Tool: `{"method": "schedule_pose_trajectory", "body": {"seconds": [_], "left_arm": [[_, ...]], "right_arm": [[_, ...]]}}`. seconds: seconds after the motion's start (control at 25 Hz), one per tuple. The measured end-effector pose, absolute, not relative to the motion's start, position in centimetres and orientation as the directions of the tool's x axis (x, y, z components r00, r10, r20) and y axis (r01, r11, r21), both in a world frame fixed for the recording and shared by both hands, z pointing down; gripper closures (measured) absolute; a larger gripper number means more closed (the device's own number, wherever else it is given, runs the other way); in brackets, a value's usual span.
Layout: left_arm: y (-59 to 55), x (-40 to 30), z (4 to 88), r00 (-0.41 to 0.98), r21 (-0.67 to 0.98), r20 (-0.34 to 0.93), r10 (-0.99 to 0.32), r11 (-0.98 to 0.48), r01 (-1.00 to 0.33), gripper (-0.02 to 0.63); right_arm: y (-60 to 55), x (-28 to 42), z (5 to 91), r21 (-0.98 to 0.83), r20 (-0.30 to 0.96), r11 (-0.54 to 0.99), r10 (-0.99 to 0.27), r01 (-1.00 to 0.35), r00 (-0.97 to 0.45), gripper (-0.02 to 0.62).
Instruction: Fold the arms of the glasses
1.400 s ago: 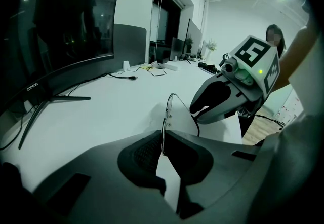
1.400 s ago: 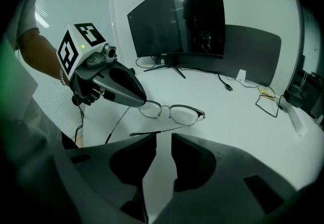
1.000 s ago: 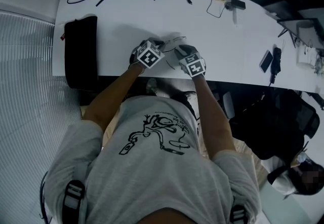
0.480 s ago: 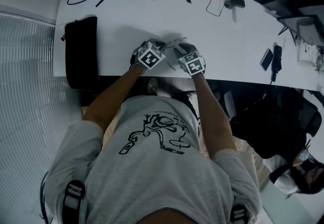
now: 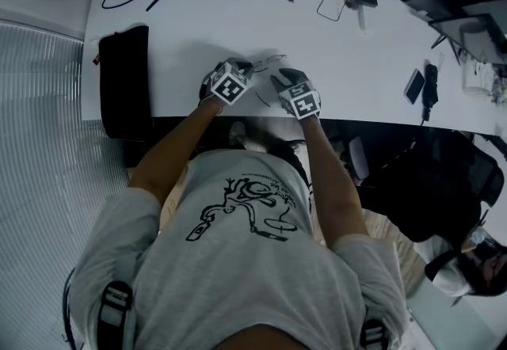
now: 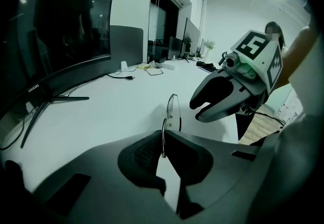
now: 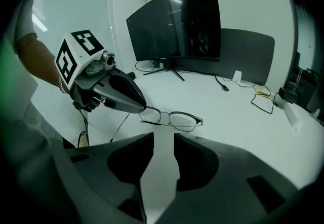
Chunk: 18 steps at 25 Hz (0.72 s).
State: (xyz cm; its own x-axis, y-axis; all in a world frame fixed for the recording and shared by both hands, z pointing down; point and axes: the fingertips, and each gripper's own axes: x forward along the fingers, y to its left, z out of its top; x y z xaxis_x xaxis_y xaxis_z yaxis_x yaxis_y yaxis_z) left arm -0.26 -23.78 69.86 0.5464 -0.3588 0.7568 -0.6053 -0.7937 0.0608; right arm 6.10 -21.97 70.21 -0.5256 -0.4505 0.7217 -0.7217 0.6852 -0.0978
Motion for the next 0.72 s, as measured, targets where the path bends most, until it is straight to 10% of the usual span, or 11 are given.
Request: {"method": "schedule_pose_trajectory", "body": {"seconds": [0.72], "left_arm": [[-23.9, -0.5, 69.8, 0.515, 0.014, 0.758, -0.400, -0.780, -0.626, 0.571]], "right_arm": [[-14.5, 2.6, 68.0, -0.171, 0.654, 0.698, -0.447, -0.696, -0.610, 0.436]]}}
